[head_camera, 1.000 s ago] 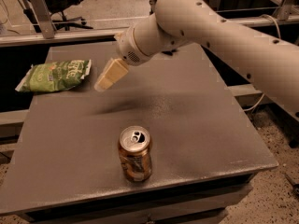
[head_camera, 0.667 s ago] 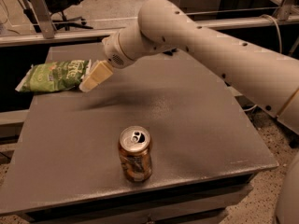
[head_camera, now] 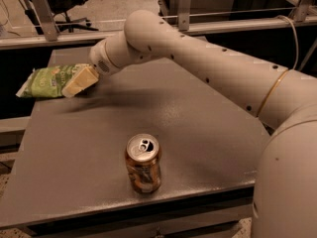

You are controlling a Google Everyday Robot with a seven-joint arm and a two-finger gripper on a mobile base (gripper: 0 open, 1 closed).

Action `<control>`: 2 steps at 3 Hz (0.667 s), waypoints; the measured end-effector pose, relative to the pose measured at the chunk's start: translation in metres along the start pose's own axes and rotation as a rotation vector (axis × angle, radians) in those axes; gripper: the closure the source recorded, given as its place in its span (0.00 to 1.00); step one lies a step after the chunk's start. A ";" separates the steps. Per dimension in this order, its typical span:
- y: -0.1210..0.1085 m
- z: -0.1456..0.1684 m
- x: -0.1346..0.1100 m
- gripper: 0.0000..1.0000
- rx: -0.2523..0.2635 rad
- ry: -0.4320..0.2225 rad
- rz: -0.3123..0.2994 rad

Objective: Move green jalapeno chip bag near rxbar blueberry

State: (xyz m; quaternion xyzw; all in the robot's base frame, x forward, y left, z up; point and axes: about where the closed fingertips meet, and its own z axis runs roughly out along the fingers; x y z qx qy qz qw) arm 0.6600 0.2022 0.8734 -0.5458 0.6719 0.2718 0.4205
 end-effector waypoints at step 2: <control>0.022 0.036 -0.002 0.42 -0.042 -0.023 0.074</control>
Offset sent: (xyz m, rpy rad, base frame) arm -0.0183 0.0505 -0.0281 0.0669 0.1165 -0.0062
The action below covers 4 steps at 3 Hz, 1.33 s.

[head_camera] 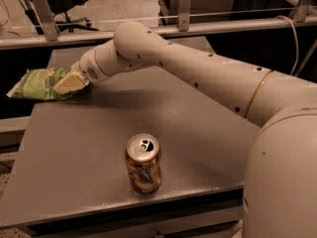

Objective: Move green jalapeno chip bag near rxbar blueberry

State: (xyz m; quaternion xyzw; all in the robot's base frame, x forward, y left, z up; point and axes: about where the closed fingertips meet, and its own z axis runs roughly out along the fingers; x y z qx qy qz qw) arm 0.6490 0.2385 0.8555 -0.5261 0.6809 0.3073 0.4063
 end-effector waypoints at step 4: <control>-0.051 -0.186 -0.040 1.00 0.290 -0.079 -0.125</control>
Offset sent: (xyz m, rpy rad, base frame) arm 0.0099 -0.0803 0.0565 0.0585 -0.1158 -0.1199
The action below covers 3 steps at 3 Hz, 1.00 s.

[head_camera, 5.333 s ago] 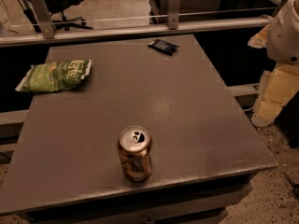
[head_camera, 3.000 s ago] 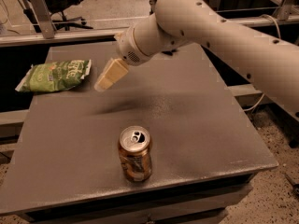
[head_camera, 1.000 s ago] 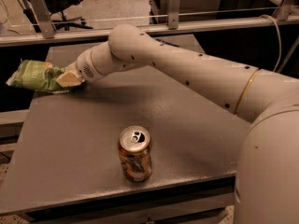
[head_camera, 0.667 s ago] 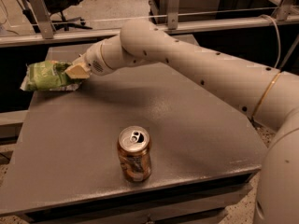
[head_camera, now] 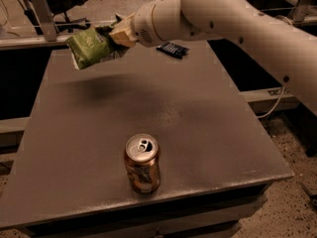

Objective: Move green jalapeno chip bag near rxbar blueberry

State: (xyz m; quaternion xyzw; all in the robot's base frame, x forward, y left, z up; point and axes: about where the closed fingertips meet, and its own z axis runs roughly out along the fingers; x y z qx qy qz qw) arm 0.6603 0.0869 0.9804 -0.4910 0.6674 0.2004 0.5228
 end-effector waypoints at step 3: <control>-0.089 -0.167 0.133 1.00 0.127 0.346 -0.132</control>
Offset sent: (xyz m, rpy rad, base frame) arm 0.0053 -0.2633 -0.0410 -0.4009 0.0051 -0.1579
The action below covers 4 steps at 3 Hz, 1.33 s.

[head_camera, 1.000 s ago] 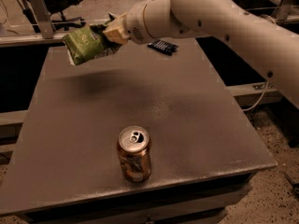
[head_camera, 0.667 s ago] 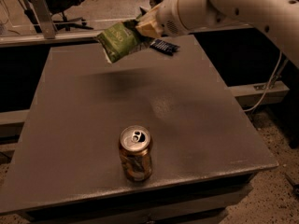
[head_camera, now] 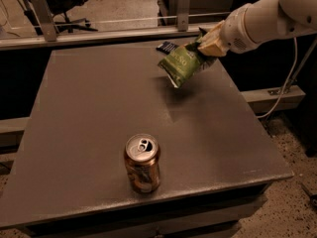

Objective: Move green jalapeno chip bag near rxbar blueberry

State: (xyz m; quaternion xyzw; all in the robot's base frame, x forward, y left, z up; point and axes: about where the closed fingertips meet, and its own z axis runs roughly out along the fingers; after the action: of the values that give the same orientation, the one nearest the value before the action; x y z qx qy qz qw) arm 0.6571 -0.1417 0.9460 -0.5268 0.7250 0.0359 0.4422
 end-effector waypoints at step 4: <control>-0.044 0.025 0.072 1.00 -0.031 0.014 0.018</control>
Offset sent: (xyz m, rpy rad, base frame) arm 0.0281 -0.0949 -0.0509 -0.0172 0.0541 -0.0500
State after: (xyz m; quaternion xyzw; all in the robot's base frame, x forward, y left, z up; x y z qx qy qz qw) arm 0.7034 -0.2007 0.8998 -0.5272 0.7322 0.0476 0.4286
